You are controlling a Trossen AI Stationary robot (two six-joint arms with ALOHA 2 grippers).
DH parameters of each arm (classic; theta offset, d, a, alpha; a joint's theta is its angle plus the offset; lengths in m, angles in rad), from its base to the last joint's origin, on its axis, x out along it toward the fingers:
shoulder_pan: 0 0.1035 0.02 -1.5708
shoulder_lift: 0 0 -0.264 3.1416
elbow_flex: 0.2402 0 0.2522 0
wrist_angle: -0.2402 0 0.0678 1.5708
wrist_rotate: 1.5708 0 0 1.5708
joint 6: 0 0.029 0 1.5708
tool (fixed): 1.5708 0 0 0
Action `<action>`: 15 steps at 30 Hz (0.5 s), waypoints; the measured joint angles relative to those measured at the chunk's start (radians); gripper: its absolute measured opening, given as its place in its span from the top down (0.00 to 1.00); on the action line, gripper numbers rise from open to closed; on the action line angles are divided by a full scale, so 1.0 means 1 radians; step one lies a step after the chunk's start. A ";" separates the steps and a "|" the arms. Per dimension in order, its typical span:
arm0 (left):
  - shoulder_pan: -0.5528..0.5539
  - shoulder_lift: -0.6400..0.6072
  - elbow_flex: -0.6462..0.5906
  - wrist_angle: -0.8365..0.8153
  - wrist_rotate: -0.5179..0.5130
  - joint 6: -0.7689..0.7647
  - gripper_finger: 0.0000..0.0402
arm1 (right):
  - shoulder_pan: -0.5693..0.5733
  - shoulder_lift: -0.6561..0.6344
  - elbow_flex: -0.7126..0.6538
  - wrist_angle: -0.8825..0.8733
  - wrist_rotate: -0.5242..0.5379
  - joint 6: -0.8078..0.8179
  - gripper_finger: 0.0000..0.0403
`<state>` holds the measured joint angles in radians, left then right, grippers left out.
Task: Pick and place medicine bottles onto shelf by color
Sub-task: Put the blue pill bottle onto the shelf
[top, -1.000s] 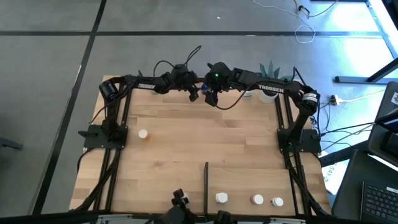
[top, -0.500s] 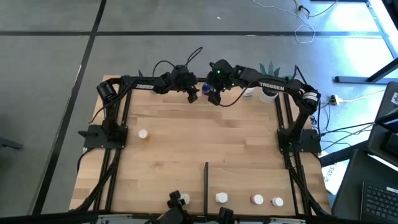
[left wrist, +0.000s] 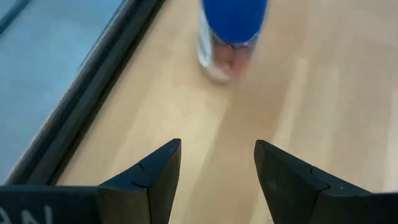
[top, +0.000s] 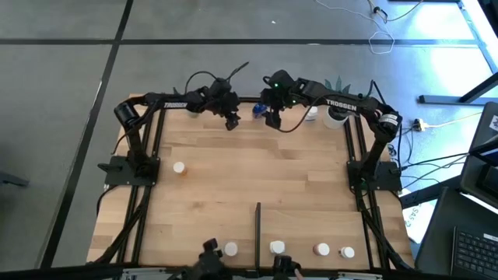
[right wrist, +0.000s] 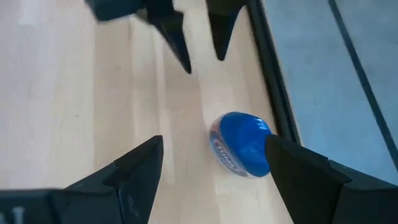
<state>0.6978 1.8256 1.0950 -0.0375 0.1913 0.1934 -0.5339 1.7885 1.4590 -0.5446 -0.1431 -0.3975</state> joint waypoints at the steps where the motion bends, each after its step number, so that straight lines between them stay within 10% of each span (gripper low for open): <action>1: 0.003 -0.002 0.000 -0.005 0.017 0.001 0.51 | 0.000 0.000 0.000 -0.001 -0.008 -0.001 0.30; 15: 0.003 -0.009 0.000 0.225 0.026 0.051 0.51 | -0.008 0.004 0.000 -0.008 -0.008 0.023 0.30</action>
<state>0.7009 1.8171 1.0950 0.1874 0.2168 0.2447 -0.5423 1.7926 1.4590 -0.5524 -0.1515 -0.3743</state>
